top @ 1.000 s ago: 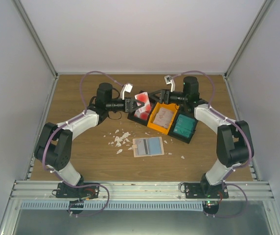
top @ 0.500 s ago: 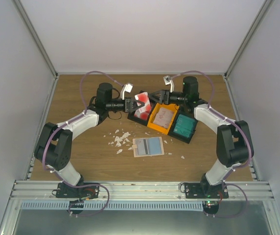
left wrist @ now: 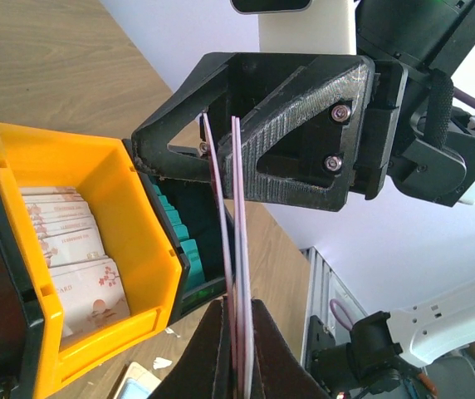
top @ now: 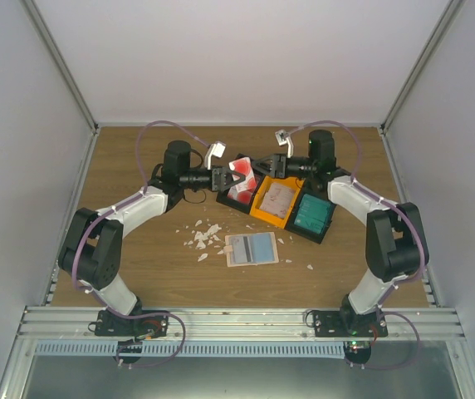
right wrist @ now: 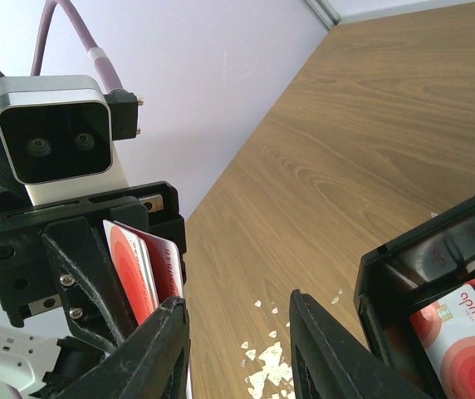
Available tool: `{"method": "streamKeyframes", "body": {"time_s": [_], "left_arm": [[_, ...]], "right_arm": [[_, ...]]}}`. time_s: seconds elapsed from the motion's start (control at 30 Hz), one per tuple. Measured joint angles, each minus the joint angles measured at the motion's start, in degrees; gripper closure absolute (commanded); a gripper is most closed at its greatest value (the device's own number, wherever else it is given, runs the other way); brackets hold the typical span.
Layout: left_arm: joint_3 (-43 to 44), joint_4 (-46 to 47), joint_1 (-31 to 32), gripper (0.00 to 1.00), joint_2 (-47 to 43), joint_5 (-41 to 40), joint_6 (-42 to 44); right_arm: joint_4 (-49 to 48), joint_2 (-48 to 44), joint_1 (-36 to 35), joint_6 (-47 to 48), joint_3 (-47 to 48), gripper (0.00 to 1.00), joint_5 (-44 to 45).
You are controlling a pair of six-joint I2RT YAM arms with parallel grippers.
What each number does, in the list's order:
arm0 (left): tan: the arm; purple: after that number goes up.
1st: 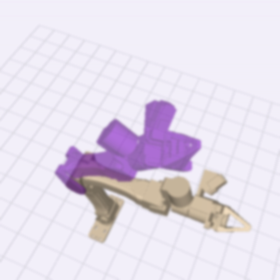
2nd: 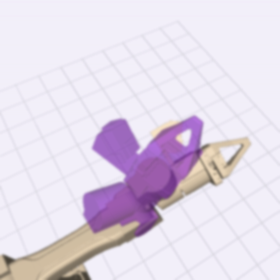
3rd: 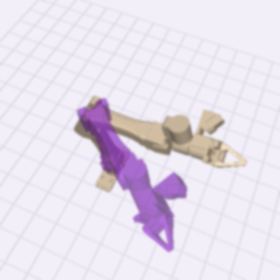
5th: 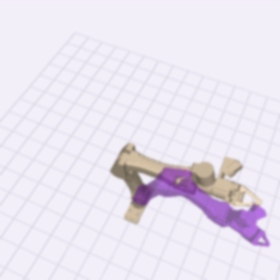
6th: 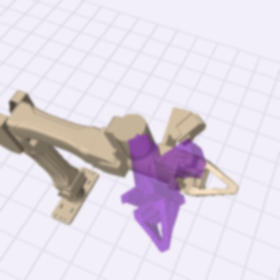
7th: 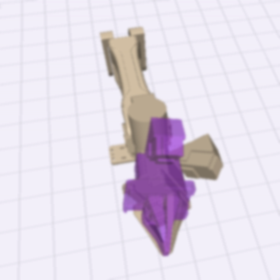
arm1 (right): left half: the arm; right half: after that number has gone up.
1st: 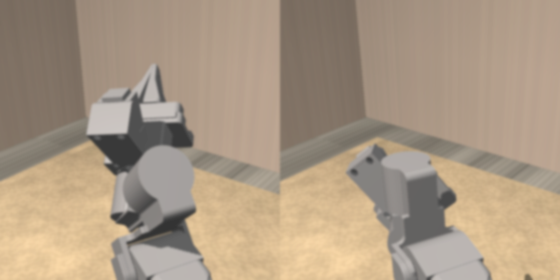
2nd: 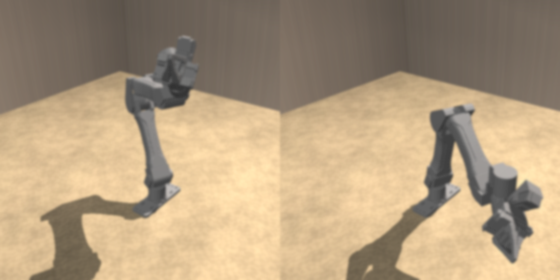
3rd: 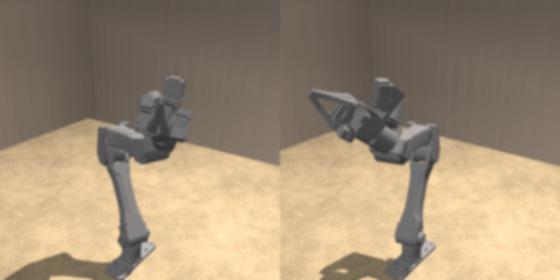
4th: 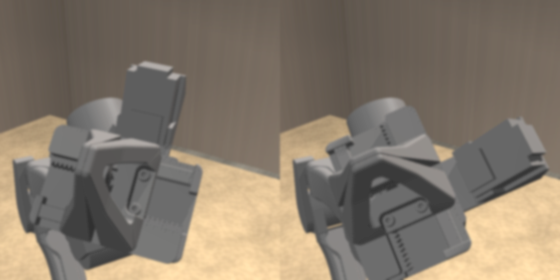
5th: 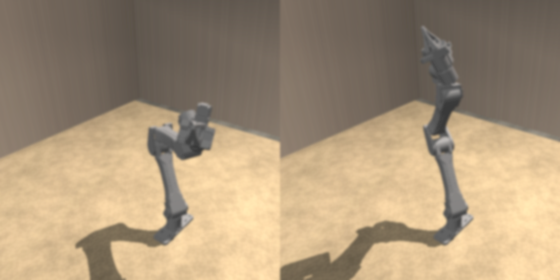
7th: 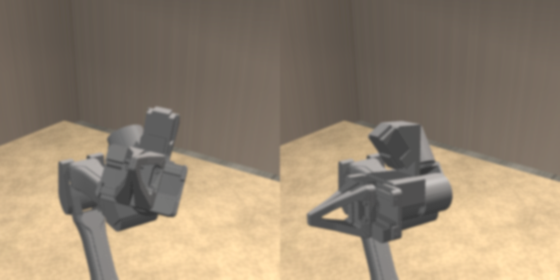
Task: Put the credit cards into the card holder
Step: Place the credit card in the storage box.
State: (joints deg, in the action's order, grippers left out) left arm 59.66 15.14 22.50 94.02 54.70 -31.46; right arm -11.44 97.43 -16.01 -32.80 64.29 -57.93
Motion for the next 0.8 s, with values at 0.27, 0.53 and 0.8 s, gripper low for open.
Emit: {"method": "streamKeyframes", "body": {"time_s": [0.27,0.53,0.8], "left_arm": [[0.0,0.04,-0.02,1.0,0.0,0.74,-0.11],[1.36,0.17,-0.04,1.0,1.33,2.84,-2.49],[4.52,-0.37,-0.79,0.97,4.72,4.52,-4.61]], "right_arm": [[0.5,0.2,-0.02,1.05,0.76,0.63,-2.19],[-4.76,1.95,0.33,-2.38,0.74,0.77,-7.65],[-10.25,4.44,0.55,-7.54,1.42,0.99,-9.51]]}}
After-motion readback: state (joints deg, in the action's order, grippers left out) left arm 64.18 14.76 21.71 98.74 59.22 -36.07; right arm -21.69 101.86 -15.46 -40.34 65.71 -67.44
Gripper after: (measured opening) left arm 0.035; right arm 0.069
